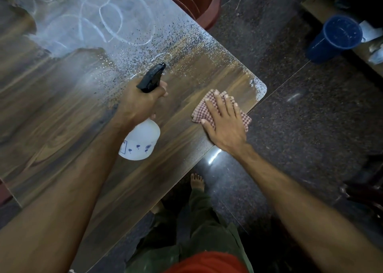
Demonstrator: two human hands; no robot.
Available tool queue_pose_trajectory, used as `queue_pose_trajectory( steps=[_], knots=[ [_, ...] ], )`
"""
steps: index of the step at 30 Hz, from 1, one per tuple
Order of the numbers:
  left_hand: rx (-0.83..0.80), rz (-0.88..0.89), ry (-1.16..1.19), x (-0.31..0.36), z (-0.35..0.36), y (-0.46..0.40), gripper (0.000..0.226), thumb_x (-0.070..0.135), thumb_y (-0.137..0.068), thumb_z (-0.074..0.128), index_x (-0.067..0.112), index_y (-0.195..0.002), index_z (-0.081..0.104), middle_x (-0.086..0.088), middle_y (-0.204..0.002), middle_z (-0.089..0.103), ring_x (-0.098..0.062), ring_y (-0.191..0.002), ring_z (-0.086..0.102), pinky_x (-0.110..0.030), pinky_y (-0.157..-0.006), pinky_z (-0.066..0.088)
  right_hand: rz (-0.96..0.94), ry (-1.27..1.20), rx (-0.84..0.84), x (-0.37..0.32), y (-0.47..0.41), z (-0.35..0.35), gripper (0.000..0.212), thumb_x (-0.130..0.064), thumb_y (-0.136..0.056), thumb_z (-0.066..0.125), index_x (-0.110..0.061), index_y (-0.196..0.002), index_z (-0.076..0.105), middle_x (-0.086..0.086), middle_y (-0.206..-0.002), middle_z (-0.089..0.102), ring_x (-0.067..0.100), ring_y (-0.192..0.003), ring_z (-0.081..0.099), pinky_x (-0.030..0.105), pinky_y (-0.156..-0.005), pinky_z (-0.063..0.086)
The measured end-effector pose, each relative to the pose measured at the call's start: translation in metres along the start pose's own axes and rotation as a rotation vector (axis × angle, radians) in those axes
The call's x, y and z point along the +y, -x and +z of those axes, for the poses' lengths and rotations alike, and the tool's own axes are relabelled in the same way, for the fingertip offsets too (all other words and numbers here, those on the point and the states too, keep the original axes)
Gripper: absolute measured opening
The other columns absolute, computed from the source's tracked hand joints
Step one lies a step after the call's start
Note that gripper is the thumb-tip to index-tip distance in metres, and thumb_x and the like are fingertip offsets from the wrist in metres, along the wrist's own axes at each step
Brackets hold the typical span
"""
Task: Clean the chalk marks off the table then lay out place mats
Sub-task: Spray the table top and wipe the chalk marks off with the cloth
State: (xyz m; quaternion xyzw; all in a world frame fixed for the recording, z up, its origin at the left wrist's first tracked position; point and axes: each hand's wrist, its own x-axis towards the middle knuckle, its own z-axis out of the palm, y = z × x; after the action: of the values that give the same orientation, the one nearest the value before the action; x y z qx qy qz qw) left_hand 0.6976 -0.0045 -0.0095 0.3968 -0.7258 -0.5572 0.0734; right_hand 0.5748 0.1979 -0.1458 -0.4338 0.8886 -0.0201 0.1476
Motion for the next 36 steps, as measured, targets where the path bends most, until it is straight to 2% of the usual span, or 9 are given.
queue_pose_trajectory(
  steps=[3,6,9,14,17,22,26,31,36],
  knots=[
    [0.024,-0.006,0.003,-0.001,-0.001,-0.002,0.007,0.009,-0.093,0.060,0.007,-0.097,0.066,-0.013,-0.101,0.071,-0.003,-0.036,0.052,-0.017,-0.038,0.040,0.137,0.002,0.037,0.037,-0.023,-0.012,0.070,-0.062,-0.099,0.012,-0.026,-0.158,0.007,0.011,-0.166,-0.003,0.032,-0.152,-0.004,0.051,-0.120,-0.009],
    [0.026,0.002,-0.003,-0.003,-0.002,-0.002,0.006,0.010,-0.093,0.060,0.009,-0.095,0.066,-0.012,-0.099,0.072,-0.005,-0.033,0.049,-0.019,-0.039,0.041,0.295,-0.042,0.081,0.064,-0.063,-0.030,0.072,-0.058,-0.099,0.019,-0.019,-0.159,0.011,0.015,-0.166,0.002,0.033,-0.152,-0.001,0.052,-0.123,0.000],
    [0.030,0.001,-0.005,-0.006,-0.002,-0.001,0.007,0.011,-0.094,0.060,0.010,-0.097,0.066,-0.010,-0.097,0.072,-0.006,-0.032,0.048,-0.018,-0.039,0.041,0.336,-0.037,0.126,0.055,-0.084,-0.033,0.072,-0.056,-0.100,0.024,-0.016,-0.159,0.014,0.016,-0.165,0.005,0.036,-0.152,0.003,0.053,-0.122,0.003],
    [0.046,-0.016,0.029,-0.004,0.001,-0.002,0.011,0.009,-0.095,0.059,0.005,-0.102,0.066,-0.011,-0.095,0.072,-0.012,-0.029,0.046,-0.019,-0.038,0.040,0.071,0.029,0.057,0.008,-0.062,-0.018,0.074,-0.063,-0.100,0.014,-0.020,-0.159,0.003,0.015,-0.165,-0.006,0.035,-0.152,-0.008,0.053,-0.122,-0.004],
    [0.061,0.000,0.055,-0.003,-0.002,-0.005,0.009,0.009,-0.094,0.059,0.012,-0.094,0.067,-0.008,-0.092,0.072,-0.014,-0.029,0.046,-0.020,-0.038,0.040,-0.100,0.052,0.008,0.008,-0.035,-0.006,0.072,-0.065,-0.098,0.011,-0.026,-0.159,0.005,0.010,-0.166,-0.005,0.031,-0.152,-0.005,0.049,-0.121,-0.007],
    [0.089,0.015,0.054,-0.010,-0.016,-0.005,0.008,0.013,-0.094,0.059,0.018,-0.095,0.066,-0.002,-0.090,0.073,-0.014,-0.029,0.046,-0.020,-0.039,0.040,0.119,0.016,0.046,0.052,-0.068,-0.022,0.075,-0.067,-0.096,0.010,-0.026,-0.159,0.006,0.010,-0.166,-0.004,0.031,-0.152,-0.004,0.052,-0.122,-0.004],
    [0.132,-0.007,0.052,-0.016,-0.022,-0.005,0.008,0.014,-0.094,0.059,0.018,-0.096,0.066,-0.003,-0.091,0.072,-0.014,-0.029,0.045,-0.020,-0.038,0.039,0.171,-0.016,0.100,0.038,-0.113,-0.035,0.074,-0.060,-0.098,0.020,-0.018,-0.159,0.012,0.013,-0.166,0.002,0.034,-0.152,-0.001,0.054,-0.122,0.001],
    [0.162,-0.023,0.070,-0.018,-0.022,-0.007,0.009,0.013,-0.094,0.060,0.020,-0.092,0.066,-0.006,-0.091,0.073,-0.015,-0.029,0.045,-0.020,-0.038,0.039,0.000,0.017,0.019,-0.013,-0.140,-0.037,0.076,-0.064,-0.098,0.015,-0.021,-0.159,0.004,0.014,-0.165,-0.007,0.034,-0.152,-0.007,0.054,-0.122,0.000],
    [0.171,-0.026,0.060,-0.014,-0.021,-0.006,0.010,0.011,-0.093,0.060,0.019,-0.091,0.066,-0.009,-0.093,0.072,-0.015,-0.029,0.046,-0.021,-0.038,0.040,-0.284,0.034,-0.013,-0.033,-0.071,-0.017,0.071,-0.063,-0.098,0.014,-0.027,-0.159,0.007,0.008,-0.166,-0.004,0.030,-0.153,-0.007,0.052,-0.123,0.003]
  ],
)
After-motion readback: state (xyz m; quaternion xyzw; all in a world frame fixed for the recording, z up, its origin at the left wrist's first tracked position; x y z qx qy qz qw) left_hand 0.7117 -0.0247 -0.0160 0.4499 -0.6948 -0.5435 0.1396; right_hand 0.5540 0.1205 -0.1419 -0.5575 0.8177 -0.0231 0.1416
